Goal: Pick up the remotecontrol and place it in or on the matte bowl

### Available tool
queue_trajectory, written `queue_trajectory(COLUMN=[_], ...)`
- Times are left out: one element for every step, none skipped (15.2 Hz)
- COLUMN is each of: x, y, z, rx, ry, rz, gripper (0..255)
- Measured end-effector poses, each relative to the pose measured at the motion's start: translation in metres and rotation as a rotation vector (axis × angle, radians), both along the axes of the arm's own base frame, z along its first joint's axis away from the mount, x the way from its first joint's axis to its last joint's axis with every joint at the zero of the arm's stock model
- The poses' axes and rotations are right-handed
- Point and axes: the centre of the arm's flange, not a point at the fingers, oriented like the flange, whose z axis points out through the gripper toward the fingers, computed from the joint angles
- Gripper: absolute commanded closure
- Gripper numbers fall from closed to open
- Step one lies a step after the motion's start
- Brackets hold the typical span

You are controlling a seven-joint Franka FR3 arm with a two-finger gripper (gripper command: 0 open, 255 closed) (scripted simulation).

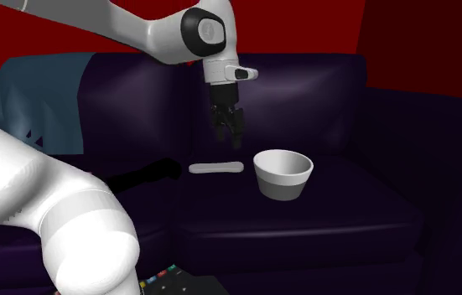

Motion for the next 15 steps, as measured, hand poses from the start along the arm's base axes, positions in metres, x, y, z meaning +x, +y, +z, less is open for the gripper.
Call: queue_trajectory(x=[0.004,0.008,0.012,0.018,0.023,0.026,0.029,0.035,0.039,0.043,0.049,0.056,0.063,0.069,0.076], y=[0.012,0.02,0.033,0.043,0.051,0.059,0.069,0.079,0.089,0.099,0.109,0.119,0.131,0.139,0.146], z=[-0.007,-0.013,-0.018,-0.027,-0.033,-0.039,-0.045,-0.054,-0.06,-0.066,-0.071,-0.08,-0.087,-0.094,-0.1], rx=[0.003,0.007,0.01,0.013,0.017,0.02,0.023,0.026,0.029,0.032,0.035,0.039,0.043,0.046,0.05], ry=[0.0,0.001,0.001,0.003,0.003,0.003,0.004,0.004,0.005,0.006,0.006,0.007,0.007,0.008,0.009], rz=[-0.015,-0.03,-0.045,-0.06,-0.076,-0.091,-0.106,-0.121,-0.136,-0.151,-0.166,-0.181,-0.196,-0.211,-0.227], gripper=[0,0,0,0,0,0,0,0,0,0,0,0,0,0,0])
